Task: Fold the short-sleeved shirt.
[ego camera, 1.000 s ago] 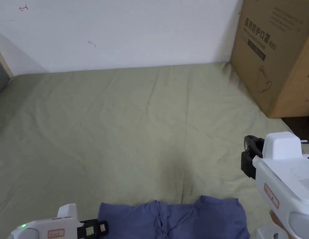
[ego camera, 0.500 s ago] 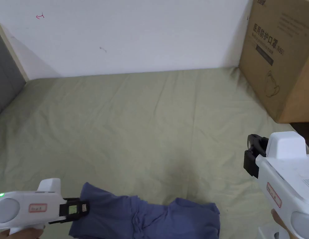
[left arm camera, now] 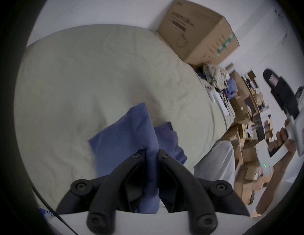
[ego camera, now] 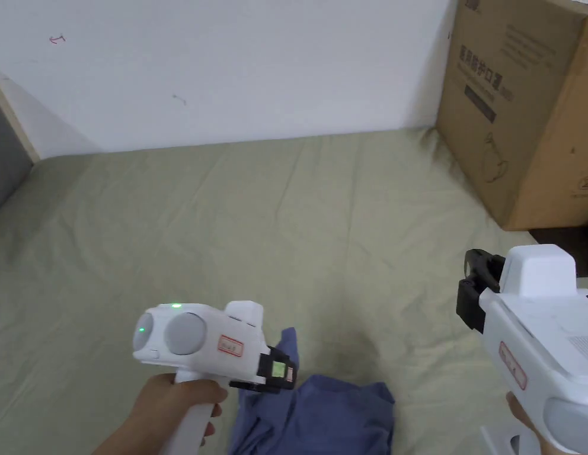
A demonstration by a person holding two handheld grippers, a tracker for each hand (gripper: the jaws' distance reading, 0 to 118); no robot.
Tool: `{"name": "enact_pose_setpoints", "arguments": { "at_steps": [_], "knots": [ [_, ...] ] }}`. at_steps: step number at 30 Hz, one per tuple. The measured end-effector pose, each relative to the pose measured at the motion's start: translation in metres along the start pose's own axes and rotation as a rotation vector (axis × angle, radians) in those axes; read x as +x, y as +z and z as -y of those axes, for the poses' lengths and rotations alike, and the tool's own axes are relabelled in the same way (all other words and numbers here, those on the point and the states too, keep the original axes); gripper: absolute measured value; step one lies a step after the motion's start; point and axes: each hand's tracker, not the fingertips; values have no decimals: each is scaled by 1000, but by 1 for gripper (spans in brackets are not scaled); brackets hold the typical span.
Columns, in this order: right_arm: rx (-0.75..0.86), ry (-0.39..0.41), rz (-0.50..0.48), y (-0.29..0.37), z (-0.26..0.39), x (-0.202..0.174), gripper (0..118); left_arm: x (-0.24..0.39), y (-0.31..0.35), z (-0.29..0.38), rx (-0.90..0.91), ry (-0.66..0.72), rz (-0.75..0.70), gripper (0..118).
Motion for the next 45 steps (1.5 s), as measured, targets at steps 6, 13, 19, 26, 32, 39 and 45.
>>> {"name": "enact_pose_setpoints", "arguments": {
  "at_steps": [6,13,19,26,32,39,45],
  "knots": [
    [-16,-17,38,1,10,22,0,41,-83,-6,-104,-26,-13,12],
    [-31,-21,79,5,19,38,0,59,-161,9,-184,-22,-77,19],
    [-39,-83,-33,9,18,38,0,69,-156,18,-101,-16,-3,62],
    [-24,-89,-25,13,10,35,0,70,-78,17,178,-48,74,85],
    [16,-40,-23,16,2,31,0,52,-42,32,406,-89,-110,83],
    [10,-12,-24,17,3,30,0,22,-59,63,506,-63,-133,1],
    [0,-6,-12,17,5,35,0,21,-90,90,405,-98,-171,1]
  ]
}}
